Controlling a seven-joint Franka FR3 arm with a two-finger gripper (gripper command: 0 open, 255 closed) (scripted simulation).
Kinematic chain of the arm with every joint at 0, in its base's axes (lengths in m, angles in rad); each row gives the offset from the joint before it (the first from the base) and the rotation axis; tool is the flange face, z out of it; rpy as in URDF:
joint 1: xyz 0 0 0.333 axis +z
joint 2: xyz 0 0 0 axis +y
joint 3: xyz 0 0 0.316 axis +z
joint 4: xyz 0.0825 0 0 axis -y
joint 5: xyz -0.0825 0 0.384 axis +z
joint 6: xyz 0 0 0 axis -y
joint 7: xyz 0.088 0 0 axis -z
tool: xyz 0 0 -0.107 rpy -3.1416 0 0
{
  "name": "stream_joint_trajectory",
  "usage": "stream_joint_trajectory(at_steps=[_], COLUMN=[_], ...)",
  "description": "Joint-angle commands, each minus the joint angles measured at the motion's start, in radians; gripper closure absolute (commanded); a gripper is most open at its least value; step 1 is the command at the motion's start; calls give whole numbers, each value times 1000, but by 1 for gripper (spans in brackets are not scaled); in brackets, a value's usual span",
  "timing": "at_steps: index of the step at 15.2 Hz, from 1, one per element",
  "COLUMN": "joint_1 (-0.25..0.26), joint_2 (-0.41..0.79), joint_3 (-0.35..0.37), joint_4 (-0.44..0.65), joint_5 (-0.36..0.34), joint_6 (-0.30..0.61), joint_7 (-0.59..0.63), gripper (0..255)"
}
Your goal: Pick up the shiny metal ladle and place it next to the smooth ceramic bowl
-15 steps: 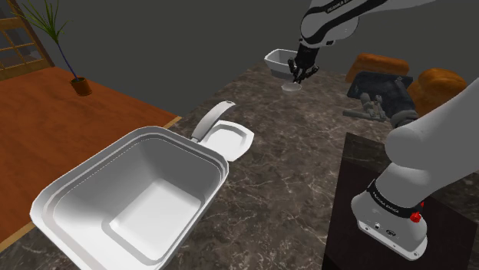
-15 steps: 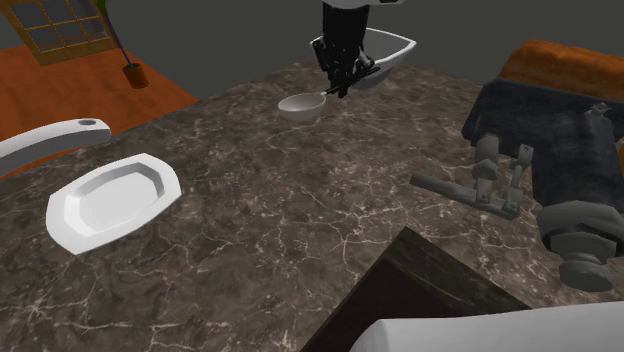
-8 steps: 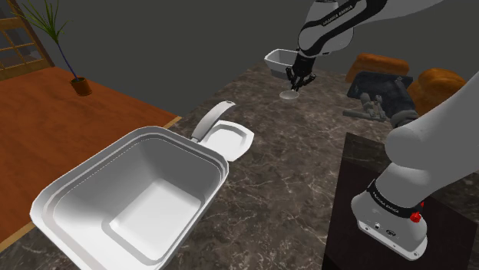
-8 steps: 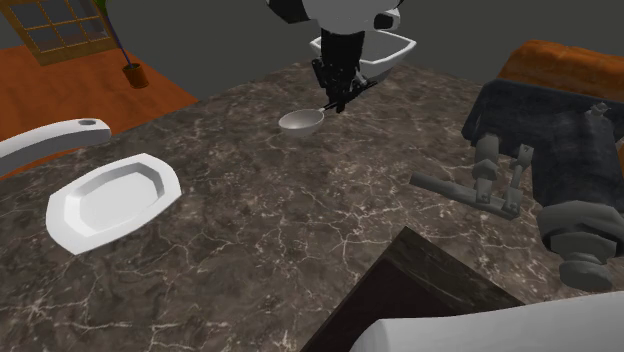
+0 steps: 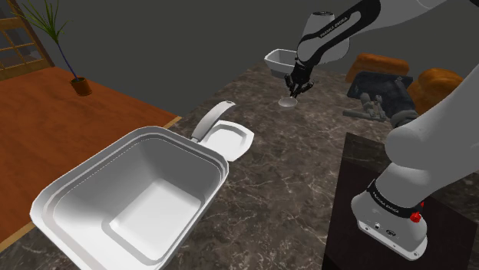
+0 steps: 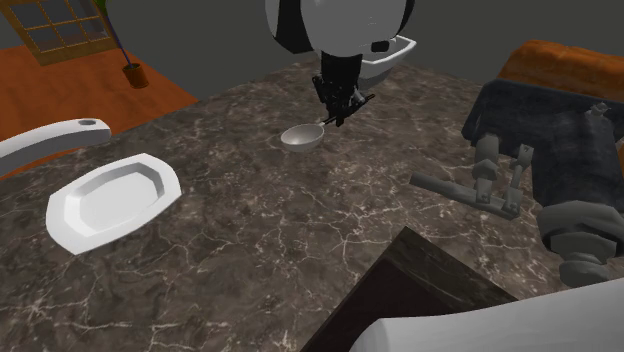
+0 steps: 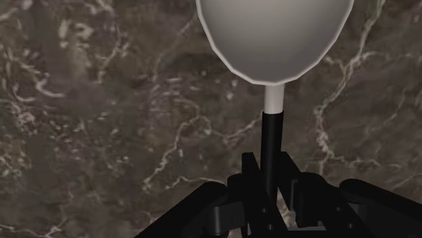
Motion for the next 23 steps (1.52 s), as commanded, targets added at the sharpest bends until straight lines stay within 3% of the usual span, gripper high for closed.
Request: stream_joint_trajectory(at_steps=[1, 6, 7, 12, 16, 23], joint_1=[0, 0, 0, 0, 4, 4], joint_2=[1, 1, 1, 1, -102, -102], joint_3=[0, 0, 0, 0, -3, -3], joint_4=[-2, -2, -2, -2, 27, 27], joint_5=[-1, -1, -1, -1, 57, 57], joint_6=[3, 3, 3, 3, -122, -122], joint_7=[1, 1, 1, 1, -40, -40], gripper=[255, 255, 0, 0, 0, 0])
